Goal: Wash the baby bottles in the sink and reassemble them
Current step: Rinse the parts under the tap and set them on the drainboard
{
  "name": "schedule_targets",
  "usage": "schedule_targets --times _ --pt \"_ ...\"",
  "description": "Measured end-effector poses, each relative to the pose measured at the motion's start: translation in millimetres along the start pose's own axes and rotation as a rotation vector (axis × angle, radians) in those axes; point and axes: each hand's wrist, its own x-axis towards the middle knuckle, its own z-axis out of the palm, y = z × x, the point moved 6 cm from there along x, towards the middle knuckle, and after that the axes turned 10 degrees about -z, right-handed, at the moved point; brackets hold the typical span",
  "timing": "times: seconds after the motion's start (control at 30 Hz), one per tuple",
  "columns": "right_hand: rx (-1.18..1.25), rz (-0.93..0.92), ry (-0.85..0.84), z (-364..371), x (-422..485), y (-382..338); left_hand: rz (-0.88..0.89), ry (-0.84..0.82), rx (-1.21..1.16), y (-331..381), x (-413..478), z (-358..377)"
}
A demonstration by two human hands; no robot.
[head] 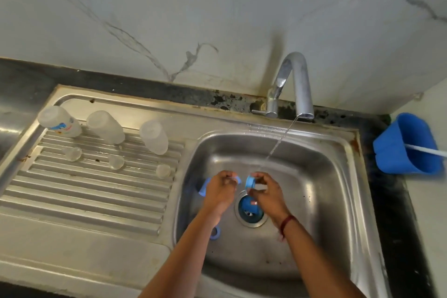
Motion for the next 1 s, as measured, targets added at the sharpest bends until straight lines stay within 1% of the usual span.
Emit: schedule_targets --times 0.03,0.1,0.2,0.27,0.33,0.47,0.53,0.63,0.67,0.77,0.8,0.83,0.93,1.0 --pt "0.105 -0.006 0.018 -10 8 -8 0.042 -0.024 0.009 12 3 8" --pt "0.237 -0.017 0.032 -30 21 -24 0.102 -0.097 0.045 33 8 24" --pt "0.368 0.015 -0.001 -46 34 -41 0.165 -0.281 0.063 56 12 48" --pt "0.365 0.039 -0.067 -49 39 -49 0.223 -0.36 0.074 69 13 59" --pt "0.305 0.079 -0.121 -49 43 -50 0.268 -0.379 0.07 75 15 64" --pt "0.208 0.134 -0.07 -56 50 -50 0.334 -0.339 0.069 83 12 66" --pt "0.134 0.127 -0.04 -60 50 -50 0.324 -0.339 0.027 82 13 67" --pt "0.051 0.024 0.045 -69 51 -51 0.243 -0.37 0.008 77 16 70" --pt "0.075 -0.026 0.026 -69 51 -54 0.219 -0.371 0.008 76 16 71" --pt "0.271 -0.105 -0.17 -61 47 -60 0.133 -0.373 -0.071 76 19 74" --pt "0.277 -0.123 -0.204 -59 45 -61 0.108 -0.361 -0.088 76 19 73" --pt "0.236 -0.149 -0.209 -59 45 -62 0.088 -0.344 -0.089 76 20 72" --pt "0.017 -0.237 -0.127 -60 46 -67 0.047 -0.282 -0.045 74 20 67" --pt "-0.001 -0.218 -0.126 -56 46 -67 0.012 -0.285 -0.028 73 18 67"
